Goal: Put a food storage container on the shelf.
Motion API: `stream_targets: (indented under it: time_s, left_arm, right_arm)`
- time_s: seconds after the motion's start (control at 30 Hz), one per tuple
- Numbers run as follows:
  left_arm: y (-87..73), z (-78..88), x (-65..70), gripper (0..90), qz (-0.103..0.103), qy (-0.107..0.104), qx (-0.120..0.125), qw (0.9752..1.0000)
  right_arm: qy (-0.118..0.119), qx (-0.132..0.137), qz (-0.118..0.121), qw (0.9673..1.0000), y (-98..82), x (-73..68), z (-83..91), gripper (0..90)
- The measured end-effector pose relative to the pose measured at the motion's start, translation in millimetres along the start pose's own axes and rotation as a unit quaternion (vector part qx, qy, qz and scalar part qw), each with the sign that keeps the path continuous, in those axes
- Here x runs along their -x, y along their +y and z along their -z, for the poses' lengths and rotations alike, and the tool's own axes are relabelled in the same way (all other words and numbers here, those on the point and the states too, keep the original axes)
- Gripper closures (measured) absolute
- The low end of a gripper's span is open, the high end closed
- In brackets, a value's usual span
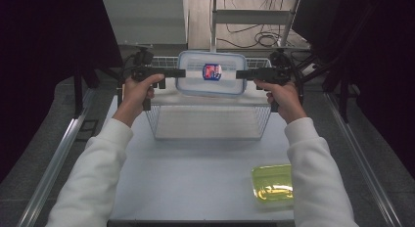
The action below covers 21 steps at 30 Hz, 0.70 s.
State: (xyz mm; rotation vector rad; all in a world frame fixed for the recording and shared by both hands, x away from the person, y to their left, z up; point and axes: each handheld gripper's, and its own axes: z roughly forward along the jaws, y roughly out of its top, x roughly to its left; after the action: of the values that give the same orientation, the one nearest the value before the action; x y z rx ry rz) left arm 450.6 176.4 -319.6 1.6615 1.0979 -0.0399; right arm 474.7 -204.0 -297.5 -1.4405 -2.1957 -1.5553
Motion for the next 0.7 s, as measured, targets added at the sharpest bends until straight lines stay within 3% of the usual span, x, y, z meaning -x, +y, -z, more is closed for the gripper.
stream_targets:
  time_s: [0.1, 0.13, 0.17, 0.33, 0.37, 0.5, 0.63, 0.7]
  left_arm:
    - [0.1, -4.3, -0.5, 41.6, 0.003, 0.008, -0.003, 1.0]
    - [-0.2, -5.3, -2.2, 41.7, 0.007, 0.006, 0.002, 1.0]
    - [-0.2, -5.3, -2.2, 41.6, 0.007, 0.006, 0.002, 1.0]
    - [-1.5, -7.0, 2.1, 36.8, 0.0, 0.016, 0.008, 0.9998]
    - [-1.5, -6.1, 3.1, 30.8, 0.002, 0.016, 0.013, 0.9998]
    - [-2.0, 2.0, 7.4, 27.5, -0.004, 0.018, 0.025, 0.9995]
    - [-6.9, 12.6, 13.7, 25.6, -0.017, 0.016, 0.026, 0.9994]
    - [-11.4, 18.5, 16.8, 24.1, -0.019, 0.009, 0.028, 0.9994]
  right_arm:
    - [-0.008, -0.009, -0.017, 0.9998, -0.4, 2.7, -3.6, 36.5]
    - [-0.029, -0.007, -0.025, 0.9992, -1.5, 3.9, -5.7, 35.4]
    - [-0.029, -0.007, -0.025, 0.9992, -1.5, 3.9, -5.7, 35.4]
    - [-0.06, 0.021, -0.022, 0.9977, -3.7, -2.3, -5.0, 36.3]
    - [-0.068, 0.034, -0.021, 0.9969, -4.6, -4.5, -1.6, 35.2]
    - [-0.058, 0.046, -0.013, 0.9972, -6.2, -7.0, 9.6, 38.4]
    - [-0.058, 0.049, 0.029, 0.9967, -14.7, -18.4, 29.5, 56.8]
    - [-0.053, 0.039, 0.058, 0.9962, -27.1, -27.6, 41.9, 73.8]
